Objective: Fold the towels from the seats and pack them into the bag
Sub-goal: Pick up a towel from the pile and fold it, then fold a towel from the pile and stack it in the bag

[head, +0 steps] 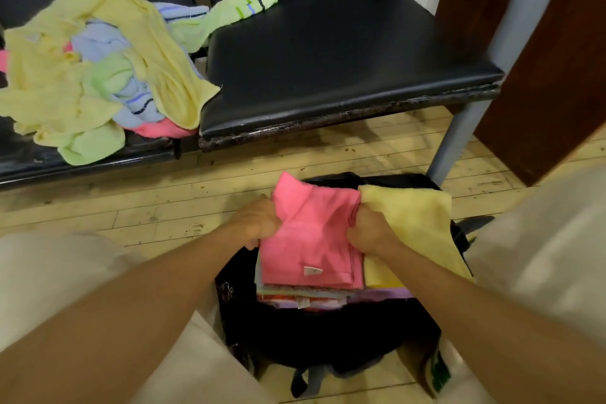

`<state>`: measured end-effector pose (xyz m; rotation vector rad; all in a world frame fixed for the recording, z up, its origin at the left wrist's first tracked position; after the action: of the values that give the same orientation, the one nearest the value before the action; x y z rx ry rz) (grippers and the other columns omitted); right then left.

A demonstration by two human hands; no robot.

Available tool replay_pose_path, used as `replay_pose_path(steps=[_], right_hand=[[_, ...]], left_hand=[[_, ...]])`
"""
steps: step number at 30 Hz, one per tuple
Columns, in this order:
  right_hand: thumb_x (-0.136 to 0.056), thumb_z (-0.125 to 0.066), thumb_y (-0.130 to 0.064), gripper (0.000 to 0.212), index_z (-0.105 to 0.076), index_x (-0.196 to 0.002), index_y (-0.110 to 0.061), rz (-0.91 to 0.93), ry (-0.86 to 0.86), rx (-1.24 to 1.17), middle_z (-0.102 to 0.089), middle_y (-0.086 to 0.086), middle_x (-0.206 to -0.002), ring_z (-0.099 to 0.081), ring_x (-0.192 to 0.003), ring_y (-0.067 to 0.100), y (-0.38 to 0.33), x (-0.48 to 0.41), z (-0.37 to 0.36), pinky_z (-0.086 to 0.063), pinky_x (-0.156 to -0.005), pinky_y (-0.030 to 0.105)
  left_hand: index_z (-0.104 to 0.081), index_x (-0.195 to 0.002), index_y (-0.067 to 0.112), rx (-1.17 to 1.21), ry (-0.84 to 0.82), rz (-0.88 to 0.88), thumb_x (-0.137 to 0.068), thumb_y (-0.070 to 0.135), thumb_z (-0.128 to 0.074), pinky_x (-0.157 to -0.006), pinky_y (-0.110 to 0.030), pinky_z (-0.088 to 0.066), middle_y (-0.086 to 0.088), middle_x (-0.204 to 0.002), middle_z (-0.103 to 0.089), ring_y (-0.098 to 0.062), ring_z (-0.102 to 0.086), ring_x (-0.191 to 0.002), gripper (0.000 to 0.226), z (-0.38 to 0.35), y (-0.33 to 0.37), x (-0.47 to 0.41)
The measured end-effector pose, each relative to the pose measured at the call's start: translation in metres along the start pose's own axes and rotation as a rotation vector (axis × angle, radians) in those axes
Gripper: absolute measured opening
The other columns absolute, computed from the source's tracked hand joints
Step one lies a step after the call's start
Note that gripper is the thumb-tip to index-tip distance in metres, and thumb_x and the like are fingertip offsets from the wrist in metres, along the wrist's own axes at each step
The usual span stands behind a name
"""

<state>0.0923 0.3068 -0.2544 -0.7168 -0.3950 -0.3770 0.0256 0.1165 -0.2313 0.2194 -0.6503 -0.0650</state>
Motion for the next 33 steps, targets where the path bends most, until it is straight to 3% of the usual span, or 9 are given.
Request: replay_pose_path(steps=[3,6,8,10,12,21,26,29,33], right_hand=[[-0.085,-0.05,-0.007,0.015,-0.056,-0.073,-0.013,-0.002,0.026,-0.002,-0.065,0.012,-0.091,-0.065,-0.09,0.03,-0.004,0.009,0.024,-0.051,-0.066,0.03],[-0.087,-0.051,0.0,0.019,-0.063,-0.101,-0.004,0.014,0.032,-0.168,-0.067,0.015,-0.095,-0.069,-0.082,0.031,-0.021,0.018,0.047,-0.059,-0.069,0.037],[-0.093,-0.051,0.002,0.025,-0.057,-0.118,0.002,0.054,0.006,-0.326,-0.064,0.019,-0.103,-0.065,-0.079,0.031,-0.041,0.028,0.061,-0.055,-0.072,0.04],[-0.097,-0.051,-0.002,0.026,-0.054,-0.123,0.003,0.144,-0.009,-0.397,-0.062,0.02,-0.116,-0.063,-0.073,0.028,-0.067,0.037,0.072,-0.054,-0.068,0.039],[-0.097,-0.055,-0.007,0.024,-0.057,-0.12,-0.002,0.241,0.01,-0.406,-0.062,0.016,-0.118,-0.066,-0.076,0.027,-0.095,0.043,0.08,-0.055,-0.065,0.034],[-0.095,-0.06,-0.012,0.013,-0.063,-0.107,-0.013,0.481,0.026,-0.472,-0.07,0.011,-0.103,-0.07,-0.082,0.021,-0.209,0.025,0.101,-0.059,-0.063,0.03],[-0.094,-0.059,-0.015,0.02,-0.064,-0.113,-0.014,0.576,0.053,-0.397,-0.071,0.006,-0.102,-0.068,-0.093,0.018,-0.259,-0.001,0.097,-0.059,-0.074,0.029],[-0.092,-0.062,-0.016,0.018,-0.067,-0.11,-0.015,0.599,0.078,-0.337,-0.072,0.005,-0.097,-0.068,-0.092,0.019,-0.287,-0.021,0.083,-0.058,-0.08,0.033],[-0.092,-0.062,-0.022,0.009,-0.066,-0.1,-0.022,0.64,0.059,-0.232,-0.07,0.001,-0.103,-0.065,-0.098,0.018,-0.323,-0.045,0.055,-0.053,-0.092,0.04]], left_hand=[[-0.038,-0.133,0.006,-0.078,0.089,-0.077,-0.097,0.027,-0.048,-0.074,-0.033,-0.052,-0.01,-0.116,-0.058,-0.024,-0.06,-0.099,0.043,0.015,0.009,0.015],[-0.041,-0.129,0.003,0.019,0.136,-0.135,-0.094,0.025,-0.051,-0.08,-0.035,-0.047,-0.013,-0.119,-0.058,-0.027,-0.057,-0.105,0.042,0.035,0.018,0.032],[-0.056,-0.116,0.002,0.128,0.206,-0.192,-0.091,0.019,-0.053,-0.083,-0.033,-0.047,-0.013,-0.113,-0.063,-0.026,-0.059,-0.102,0.03,0.054,0.024,0.045],[-0.065,-0.088,0.008,0.306,0.265,-0.235,-0.087,0.012,-0.052,-0.077,-0.031,-0.047,-0.008,-0.093,-0.064,-0.022,-0.06,-0.087,0.014,0.076,0.025,0.059],[-0.06,-0.077,0.014,0.475,0.259,-0.27,-0.085,0.007,-0.048,-0.07,-0.029,-0.046,-0.006,-0.082,-0.057,-0.02,-0.056,-0.077,0.016,0.095,0.022,0.067],[-0.057,-0.093,0.01,0.723,0.371,-0.307,-0.094,0.006,-0.046,-0.053,-0.02,-0.039,-0.012,-0.086,-0.055,-0.021,-0.051,-0.078,0.012,0.2,-0.021,0.081],[-0.061,-0.092,0.018,0.799,0.648,-0.18,-0.089,0.007,-0.051,-0.068,-0.031,-0.049,-0.007,-0.089,-0.065,-0.023,-0.064,-0.081,0.015,0.222,-0.08,0.07],[-0.061,-0.103,0.016,0.818,0.693,-0.095,-0.089,0.009,-0.049,-0.064,-0.028,-0.045,-0.008,-0.095,-0.064,-0.021,-0.061,-0.081,0.019,0.219,-0.111,0.064],[-0.06,-0.11,0.006,1.169,0.668,-0.044,-0.093,0.005,-0.047,-0.07,-0.03,-0.049,-0.01,-0.094,-0.062,-0.021,-0.061,-0.079,0.021,0.218,-0.137,0.066]])
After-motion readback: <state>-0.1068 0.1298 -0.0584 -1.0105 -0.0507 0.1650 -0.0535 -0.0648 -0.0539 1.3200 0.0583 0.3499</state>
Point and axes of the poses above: each hand's wrist, its own x-axis away from the middle knuckle, its own z-axis out of the back of the hand, y = z × x, the point moved 6 cm from there along -x, towards the middle knuckle
